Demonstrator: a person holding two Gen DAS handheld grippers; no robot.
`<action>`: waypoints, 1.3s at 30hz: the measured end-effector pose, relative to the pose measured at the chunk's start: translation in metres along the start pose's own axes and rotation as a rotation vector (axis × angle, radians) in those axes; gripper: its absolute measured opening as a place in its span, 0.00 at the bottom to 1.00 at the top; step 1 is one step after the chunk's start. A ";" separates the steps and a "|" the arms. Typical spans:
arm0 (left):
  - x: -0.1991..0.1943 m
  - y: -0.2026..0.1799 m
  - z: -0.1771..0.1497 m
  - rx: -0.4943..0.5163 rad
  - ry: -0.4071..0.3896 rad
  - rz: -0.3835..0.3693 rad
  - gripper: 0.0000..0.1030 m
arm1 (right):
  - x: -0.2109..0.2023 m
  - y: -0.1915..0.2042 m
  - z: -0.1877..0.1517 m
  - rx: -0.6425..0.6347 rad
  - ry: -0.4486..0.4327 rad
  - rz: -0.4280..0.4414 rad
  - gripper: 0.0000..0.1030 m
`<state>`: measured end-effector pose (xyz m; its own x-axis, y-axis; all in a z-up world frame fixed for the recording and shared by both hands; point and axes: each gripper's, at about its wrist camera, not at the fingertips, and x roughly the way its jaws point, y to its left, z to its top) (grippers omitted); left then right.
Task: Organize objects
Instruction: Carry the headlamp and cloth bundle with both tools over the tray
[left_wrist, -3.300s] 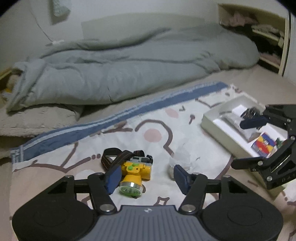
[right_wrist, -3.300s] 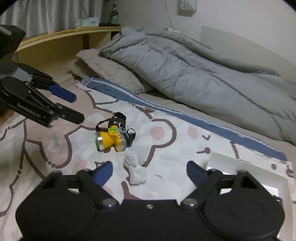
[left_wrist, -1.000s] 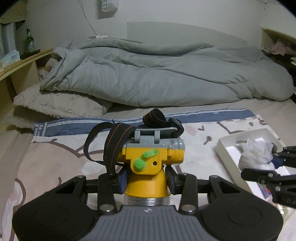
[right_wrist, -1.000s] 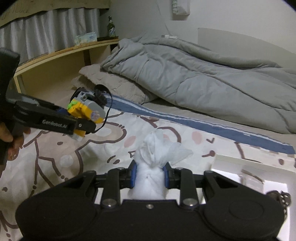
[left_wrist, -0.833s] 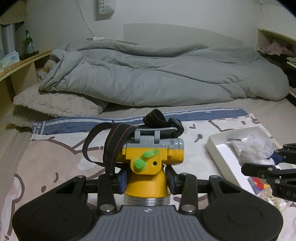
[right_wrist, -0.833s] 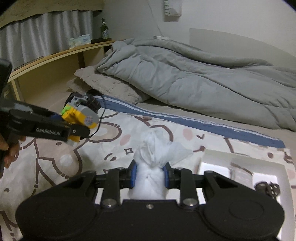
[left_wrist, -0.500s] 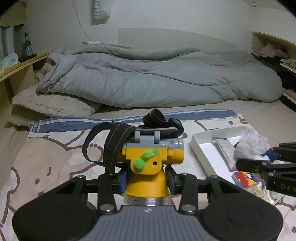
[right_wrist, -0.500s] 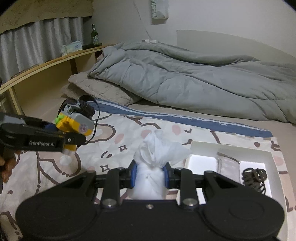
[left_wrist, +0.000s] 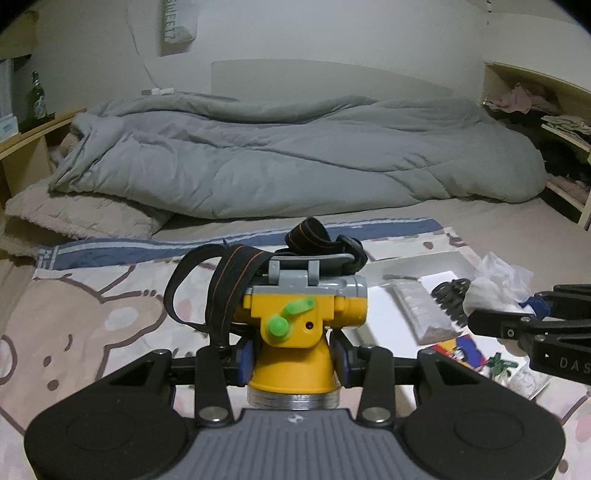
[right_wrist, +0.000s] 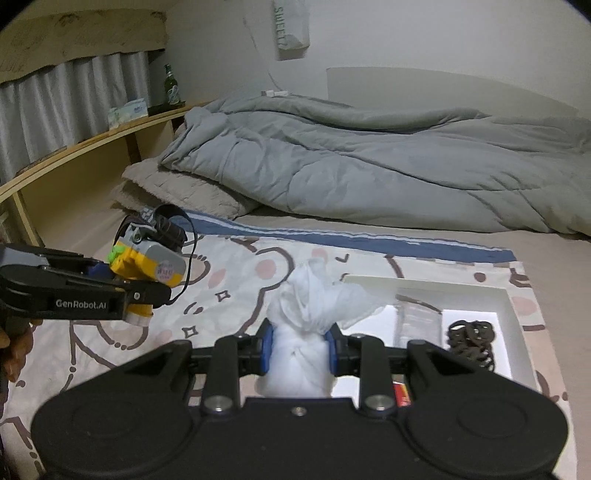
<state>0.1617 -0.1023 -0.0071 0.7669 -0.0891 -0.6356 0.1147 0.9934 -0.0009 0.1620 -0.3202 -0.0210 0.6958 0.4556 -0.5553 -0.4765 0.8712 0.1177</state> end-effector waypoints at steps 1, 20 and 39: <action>0.001 -0.004 0.002 0.000 -0.002 -0.007 0.41 | -0.003 -0.006 0.000 0.007 -0.003 -0.004 0.28; 0.046 -0.097 0.025 0.065 0.004 -0.142 0.41 | -0.022 -0.093 -0.015 0.103 -0.005 -0.133 0.28; 0.104 -0.151 0.049 0.130 0.004 -0.197 0.41 | -0.010 -0.144 -0.023 0.036 0.033 -0.180 0.28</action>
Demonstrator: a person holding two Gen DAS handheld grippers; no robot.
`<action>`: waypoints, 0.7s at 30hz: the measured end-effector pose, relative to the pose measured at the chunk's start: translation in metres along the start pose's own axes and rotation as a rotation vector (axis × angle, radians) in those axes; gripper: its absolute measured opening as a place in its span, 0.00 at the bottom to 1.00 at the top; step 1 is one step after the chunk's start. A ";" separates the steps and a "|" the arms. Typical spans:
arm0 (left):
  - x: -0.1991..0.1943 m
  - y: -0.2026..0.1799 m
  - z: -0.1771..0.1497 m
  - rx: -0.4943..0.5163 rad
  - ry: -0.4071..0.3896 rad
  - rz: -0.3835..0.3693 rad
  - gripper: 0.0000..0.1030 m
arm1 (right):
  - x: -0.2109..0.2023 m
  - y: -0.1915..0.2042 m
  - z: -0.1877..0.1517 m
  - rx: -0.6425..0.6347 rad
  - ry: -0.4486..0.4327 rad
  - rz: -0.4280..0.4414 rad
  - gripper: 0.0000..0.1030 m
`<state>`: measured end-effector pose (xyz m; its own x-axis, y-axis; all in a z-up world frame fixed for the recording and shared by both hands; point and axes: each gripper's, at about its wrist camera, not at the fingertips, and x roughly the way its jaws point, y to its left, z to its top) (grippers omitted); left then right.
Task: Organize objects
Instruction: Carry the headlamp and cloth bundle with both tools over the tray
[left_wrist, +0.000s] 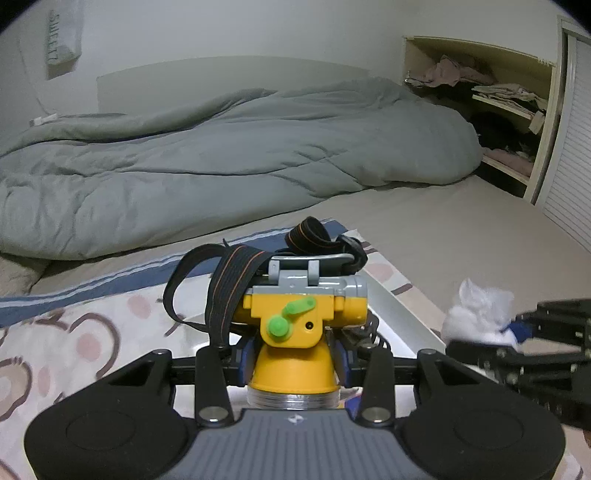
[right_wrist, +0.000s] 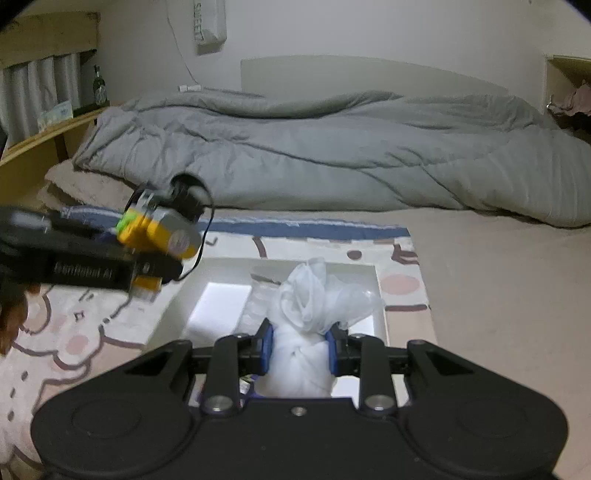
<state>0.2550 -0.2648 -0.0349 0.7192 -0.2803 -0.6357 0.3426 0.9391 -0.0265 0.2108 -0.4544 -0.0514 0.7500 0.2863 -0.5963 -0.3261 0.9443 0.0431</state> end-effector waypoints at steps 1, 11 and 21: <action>0.006 -0.001 0.001 -0.007 -0.003 -0.010 0.41 | 0.003 -0.004 -0.002 0.001 0.005 0.000 0.28; 0.092 -0.022 0.015 0.006 -0.014 -0.044 0.41 | 0.047 -0.027 -0.030 0.003 0.052 0.012 0.28; 0.164 -0.035 0.014 0.072 -0.036 -0.090 0.41 | 0.068 -0.050 -0.058 0.057 0.115 0.068 0.28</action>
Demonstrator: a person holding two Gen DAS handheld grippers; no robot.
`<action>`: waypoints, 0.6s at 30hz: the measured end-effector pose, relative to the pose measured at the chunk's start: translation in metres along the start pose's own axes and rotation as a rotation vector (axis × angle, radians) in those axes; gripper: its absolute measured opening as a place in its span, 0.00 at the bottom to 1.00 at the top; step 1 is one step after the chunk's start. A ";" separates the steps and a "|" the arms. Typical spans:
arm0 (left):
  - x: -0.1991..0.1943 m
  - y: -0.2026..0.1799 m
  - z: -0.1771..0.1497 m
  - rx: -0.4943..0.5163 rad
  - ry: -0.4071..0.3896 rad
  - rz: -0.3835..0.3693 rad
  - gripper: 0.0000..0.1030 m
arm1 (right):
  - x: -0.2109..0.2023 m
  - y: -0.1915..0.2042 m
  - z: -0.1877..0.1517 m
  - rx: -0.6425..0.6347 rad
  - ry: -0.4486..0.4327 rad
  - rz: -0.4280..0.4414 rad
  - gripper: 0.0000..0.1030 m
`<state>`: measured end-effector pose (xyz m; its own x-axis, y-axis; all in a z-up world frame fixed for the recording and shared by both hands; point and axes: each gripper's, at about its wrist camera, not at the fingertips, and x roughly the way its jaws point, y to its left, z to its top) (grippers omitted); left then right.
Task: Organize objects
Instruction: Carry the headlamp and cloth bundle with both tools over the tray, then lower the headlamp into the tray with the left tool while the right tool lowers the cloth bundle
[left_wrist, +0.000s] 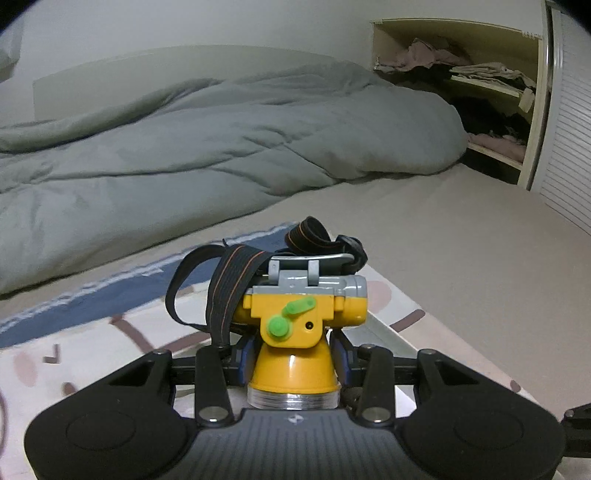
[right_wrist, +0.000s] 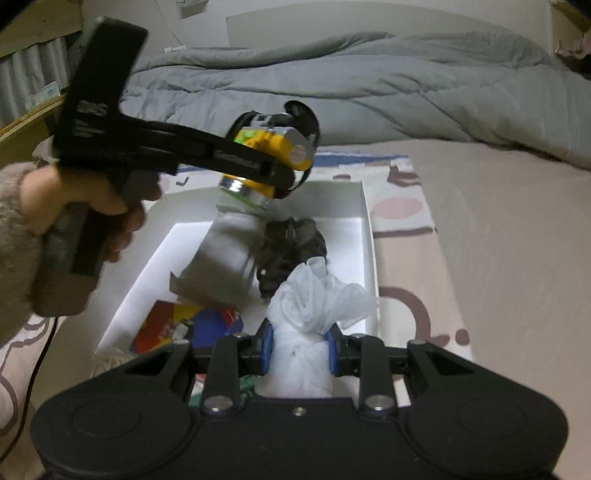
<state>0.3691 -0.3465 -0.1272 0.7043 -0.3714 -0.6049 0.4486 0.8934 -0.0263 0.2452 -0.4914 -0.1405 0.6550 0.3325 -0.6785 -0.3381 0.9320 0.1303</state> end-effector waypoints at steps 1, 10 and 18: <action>0.005 0.000 -0.001 -0.001 0.002 -0.003 0.41 | 0.001 -0.003 -0.002 0.010 0.003 0.003 0.28; 0.018 0.003 -0.007 0.001 0.011 -0.039 0.41 | 0.009 -0.015 -0.001 0.028 0.005 0.018 0.28; 0.007 -0.016 -0.013 0.129 0.055 -0.182 0.42 | 0.005 -0.013 -0.001 0.016 0.013 0.029 0.28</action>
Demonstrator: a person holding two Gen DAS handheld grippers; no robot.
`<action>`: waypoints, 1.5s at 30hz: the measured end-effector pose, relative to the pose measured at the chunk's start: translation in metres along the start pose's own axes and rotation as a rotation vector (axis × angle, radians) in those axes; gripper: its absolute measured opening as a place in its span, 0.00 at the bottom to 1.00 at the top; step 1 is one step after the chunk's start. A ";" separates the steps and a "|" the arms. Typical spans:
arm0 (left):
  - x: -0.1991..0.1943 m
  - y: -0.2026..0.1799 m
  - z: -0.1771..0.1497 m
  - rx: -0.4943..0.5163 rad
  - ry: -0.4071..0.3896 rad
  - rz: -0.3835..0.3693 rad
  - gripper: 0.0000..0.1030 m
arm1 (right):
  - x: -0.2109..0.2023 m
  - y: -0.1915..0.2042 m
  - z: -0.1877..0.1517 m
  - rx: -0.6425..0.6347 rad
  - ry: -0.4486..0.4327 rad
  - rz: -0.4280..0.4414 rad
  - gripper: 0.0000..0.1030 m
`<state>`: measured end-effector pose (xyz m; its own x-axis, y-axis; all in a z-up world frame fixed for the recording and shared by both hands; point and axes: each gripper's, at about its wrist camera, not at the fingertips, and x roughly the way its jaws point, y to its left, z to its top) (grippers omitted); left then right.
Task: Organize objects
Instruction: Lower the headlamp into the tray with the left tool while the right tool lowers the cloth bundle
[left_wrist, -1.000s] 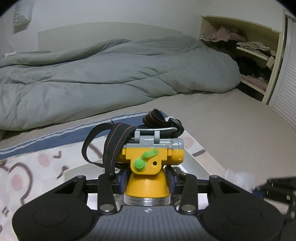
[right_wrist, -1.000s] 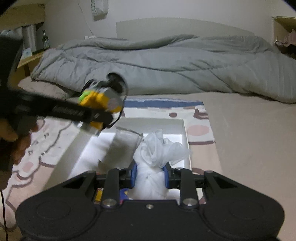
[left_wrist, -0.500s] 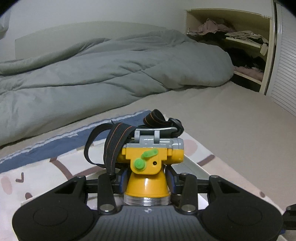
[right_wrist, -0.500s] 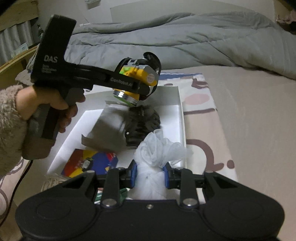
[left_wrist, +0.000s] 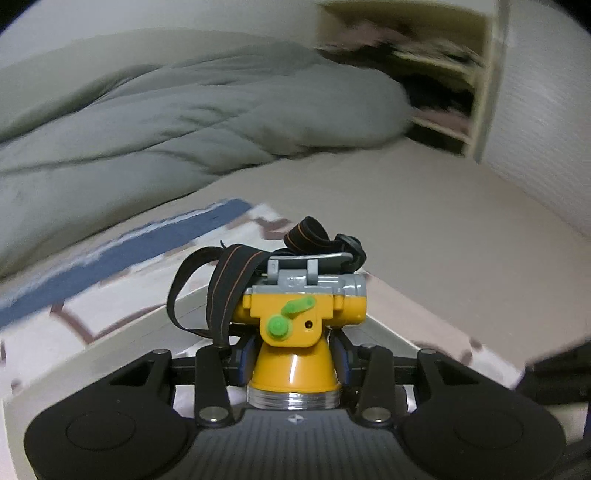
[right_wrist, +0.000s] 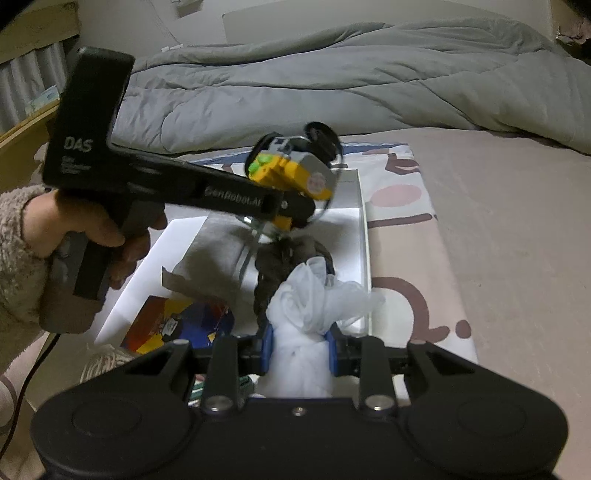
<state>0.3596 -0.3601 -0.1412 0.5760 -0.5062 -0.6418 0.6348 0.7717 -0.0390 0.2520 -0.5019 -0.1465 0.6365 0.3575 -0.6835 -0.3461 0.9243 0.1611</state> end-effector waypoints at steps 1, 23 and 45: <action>0.001 -0.002 0.002 0.051 0.007 -0.003 0.42 | -0.001 0.000 -0.001 0.000 0.000 -0.001 0.28; 0.037 0.005 0.023 0.476 0.160 -0.058 0.79 | 0.001 -0.003 -0.002 0.004 0.025 0.020 0.40; -0.024 0.020 0.012 0.119 0.103 -0.116 0.64 | 0.005 0.015 0.003 -0.137 0.151 0.006 0.23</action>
<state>0.3645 -0.3371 -0.1177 0.4437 -0.5422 -0.7135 0.7536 0.6566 -0.0302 0.2524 -0.4859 -0.1457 0.5271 0.3296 -0.7833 -0.4472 0.8913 0.0742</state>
